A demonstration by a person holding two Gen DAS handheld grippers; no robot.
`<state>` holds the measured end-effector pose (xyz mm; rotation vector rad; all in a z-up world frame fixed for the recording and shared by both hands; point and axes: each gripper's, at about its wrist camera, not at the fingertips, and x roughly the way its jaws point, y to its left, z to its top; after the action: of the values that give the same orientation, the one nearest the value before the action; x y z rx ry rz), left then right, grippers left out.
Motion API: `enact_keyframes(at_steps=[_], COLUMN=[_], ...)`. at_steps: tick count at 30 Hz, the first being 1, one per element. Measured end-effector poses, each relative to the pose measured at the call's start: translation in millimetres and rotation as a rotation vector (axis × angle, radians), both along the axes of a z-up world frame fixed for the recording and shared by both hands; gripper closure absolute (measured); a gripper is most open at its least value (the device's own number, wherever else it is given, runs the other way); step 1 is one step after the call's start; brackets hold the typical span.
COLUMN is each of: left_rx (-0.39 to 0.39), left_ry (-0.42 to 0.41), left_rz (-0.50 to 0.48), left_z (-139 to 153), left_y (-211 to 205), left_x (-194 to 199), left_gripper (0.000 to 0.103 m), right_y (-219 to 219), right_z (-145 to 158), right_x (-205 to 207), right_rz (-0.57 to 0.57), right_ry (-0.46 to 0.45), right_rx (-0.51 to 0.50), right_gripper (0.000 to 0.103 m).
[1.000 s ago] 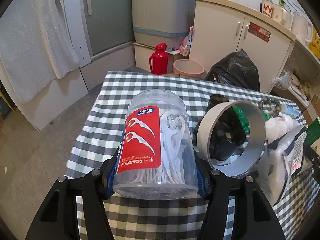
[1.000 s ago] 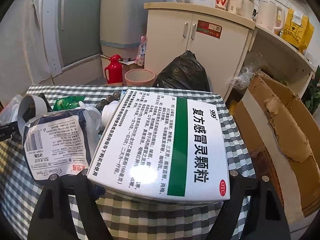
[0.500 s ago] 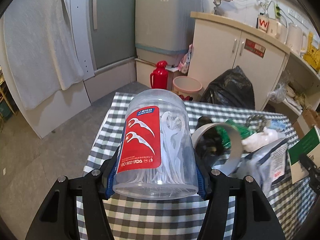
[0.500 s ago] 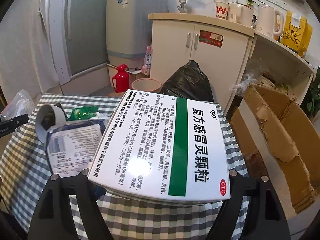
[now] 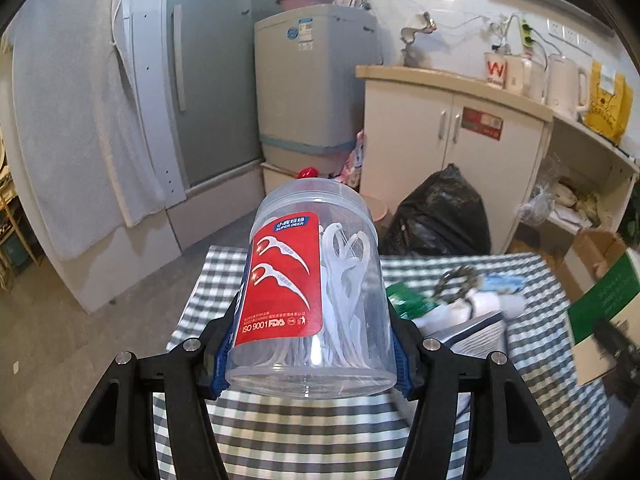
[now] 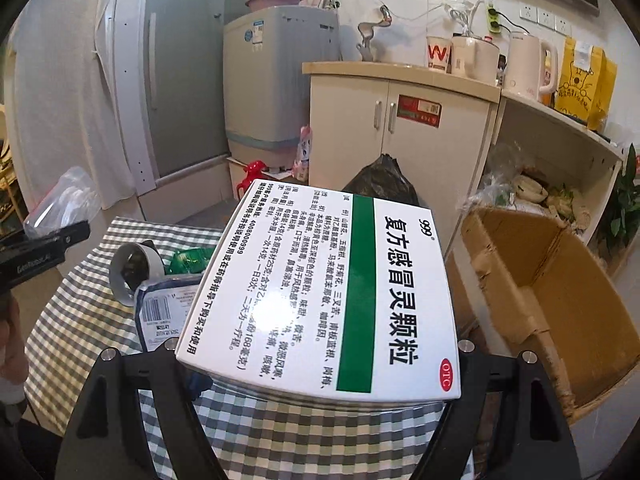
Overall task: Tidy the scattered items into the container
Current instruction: 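Lift and carry the jar and medicine box with both tools toward the cardboard box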
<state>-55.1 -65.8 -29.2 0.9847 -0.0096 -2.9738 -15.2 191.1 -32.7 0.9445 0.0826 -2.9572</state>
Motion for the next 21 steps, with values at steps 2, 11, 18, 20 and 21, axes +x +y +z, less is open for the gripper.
enact_keyframes(at_steps=[2, 11, 18, 20, 21], left_rx=[-0.002, -0.011, -0.011, -0.007, -0.005], left_ry=[0.011, 0.035, 0.07, 0.073, 0.074], left_rz=[-0.01, 0.002, 0.016, 0.017, 0.014], left_z=[10, 48, 71, 75, 77], left_y=[8, 27, 50, 58, 61], left_x=[4, 26, 31, 31, 31], left_gripper=[0.041, 0.041, 0.041, 0.041, 0.041], right_y=[2, 1, 5, 11, 14], right_z=[5, 33, 58, 63, 65], right_x=[1, 11, 11, 11, 11], right_rz=[0.01, 0.068, 0.114, 0.12, 0.122], right_ry=[-0.002, 0.04, 0.077, 0.079, 0.079], right_rx=[-0.006, -0.038, -0.043, -0.046, -0.046], right_gripper=[0.024, 0.024, 0.024, 0.024, 0.024])
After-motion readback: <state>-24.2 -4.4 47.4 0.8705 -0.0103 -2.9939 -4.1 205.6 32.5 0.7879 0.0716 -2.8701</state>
